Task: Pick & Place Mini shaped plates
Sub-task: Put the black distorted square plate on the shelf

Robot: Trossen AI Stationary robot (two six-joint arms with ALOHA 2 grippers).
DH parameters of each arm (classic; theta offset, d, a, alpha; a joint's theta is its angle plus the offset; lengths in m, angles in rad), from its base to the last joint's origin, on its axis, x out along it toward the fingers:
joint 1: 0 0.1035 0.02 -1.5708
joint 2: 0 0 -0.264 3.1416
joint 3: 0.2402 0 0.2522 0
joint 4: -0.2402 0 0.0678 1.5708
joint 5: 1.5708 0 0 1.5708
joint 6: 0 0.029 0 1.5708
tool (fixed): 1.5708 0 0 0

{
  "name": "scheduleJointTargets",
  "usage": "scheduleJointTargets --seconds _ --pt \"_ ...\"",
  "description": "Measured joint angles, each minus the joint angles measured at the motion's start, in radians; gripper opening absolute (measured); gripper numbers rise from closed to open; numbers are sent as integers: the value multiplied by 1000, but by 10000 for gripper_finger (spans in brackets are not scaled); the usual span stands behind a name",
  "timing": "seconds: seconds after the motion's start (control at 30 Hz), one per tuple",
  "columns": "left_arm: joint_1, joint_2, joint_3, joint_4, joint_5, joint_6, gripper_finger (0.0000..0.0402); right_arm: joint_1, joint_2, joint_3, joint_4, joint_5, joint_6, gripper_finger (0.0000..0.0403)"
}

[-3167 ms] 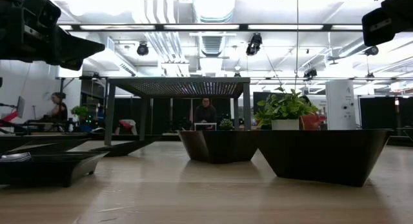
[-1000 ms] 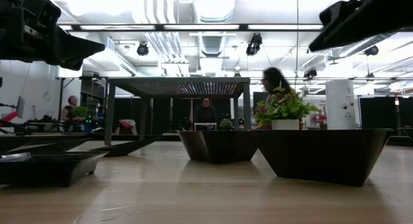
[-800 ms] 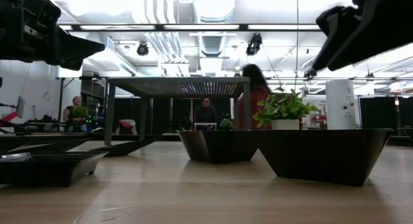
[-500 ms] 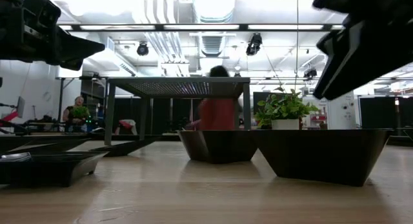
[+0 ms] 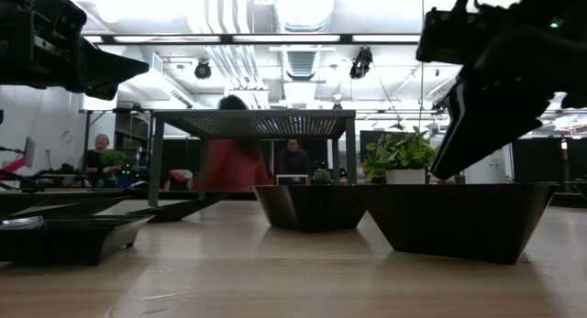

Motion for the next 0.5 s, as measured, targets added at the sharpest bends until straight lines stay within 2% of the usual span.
scheduleJointTargets --seconds 0.23,0.5 --pt "0 0 0 0 0 0 0 -30 13 -8 -1 -47 32 130" --pt "0 0 0 0 0 0 0 -38 16 -23 0 -60 37 113"
